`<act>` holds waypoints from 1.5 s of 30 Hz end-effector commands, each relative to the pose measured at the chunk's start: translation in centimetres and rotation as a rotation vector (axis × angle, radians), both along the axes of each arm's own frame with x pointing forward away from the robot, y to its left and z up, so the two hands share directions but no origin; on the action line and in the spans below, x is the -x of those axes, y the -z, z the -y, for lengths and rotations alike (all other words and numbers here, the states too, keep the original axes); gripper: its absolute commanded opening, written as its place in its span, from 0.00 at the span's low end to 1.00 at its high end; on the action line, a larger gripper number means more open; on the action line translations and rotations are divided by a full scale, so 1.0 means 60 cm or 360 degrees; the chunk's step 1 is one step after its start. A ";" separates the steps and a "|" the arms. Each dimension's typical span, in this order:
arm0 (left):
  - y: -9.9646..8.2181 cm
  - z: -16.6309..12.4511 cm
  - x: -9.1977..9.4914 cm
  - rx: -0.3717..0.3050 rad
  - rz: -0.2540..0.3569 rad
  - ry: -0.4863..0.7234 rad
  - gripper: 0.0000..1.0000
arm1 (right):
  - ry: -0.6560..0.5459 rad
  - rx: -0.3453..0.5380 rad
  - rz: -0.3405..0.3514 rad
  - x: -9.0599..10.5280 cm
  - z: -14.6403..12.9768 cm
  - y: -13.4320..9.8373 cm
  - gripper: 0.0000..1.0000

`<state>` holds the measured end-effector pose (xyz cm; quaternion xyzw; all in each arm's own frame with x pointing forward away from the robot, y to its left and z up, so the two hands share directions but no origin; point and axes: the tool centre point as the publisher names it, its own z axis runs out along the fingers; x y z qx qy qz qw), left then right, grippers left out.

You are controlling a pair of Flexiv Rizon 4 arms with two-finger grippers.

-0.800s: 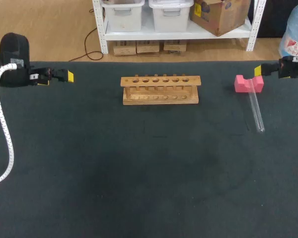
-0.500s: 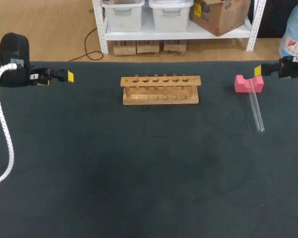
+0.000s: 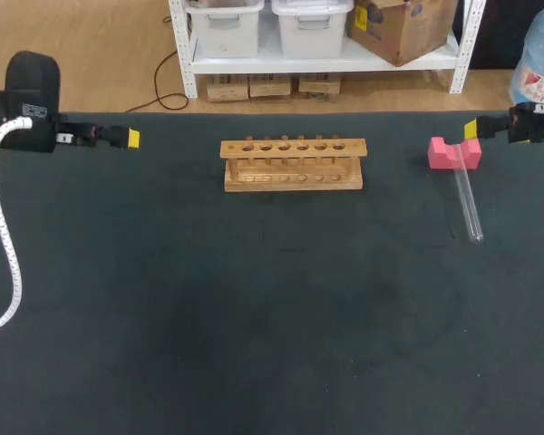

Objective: Grasp the test tube, adjust it, and insert it.

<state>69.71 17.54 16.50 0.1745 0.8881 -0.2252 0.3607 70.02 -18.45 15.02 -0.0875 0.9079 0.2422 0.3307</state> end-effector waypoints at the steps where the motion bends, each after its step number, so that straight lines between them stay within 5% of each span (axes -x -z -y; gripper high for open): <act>1: -0.002 -0.018 0.028 0.0125 0.0177 0.0233 1.00 | -0.0001 0.0001 0.0000 0.000 0.000 0.000 1.00; 7: -0.001 -0.014 0.037 0.0002 0.0359 0.0536 1.00 | -0.0001 0.0001 0.0000 0.000 0.000 0.000 1.00; 17: 0.003 -0.017 0.042 -0.0057 0.0619 0.0890 1.00 | -0.0001 0.0001 0.0000 0.000 0.000 0.000 1.00; 27: 0.021 -0.032 0.009 0.0012 0.0752 0.0696 1.00 | -0.0001 0.0001 0.0000 0.000 0.000 0.000 1.00; 45: 0.035 0.016 -0.039 0.0030 0.0942 0.0896 1.00 | -0.0001 0.0001 0.0000 0.000 0.000 0.000 1.00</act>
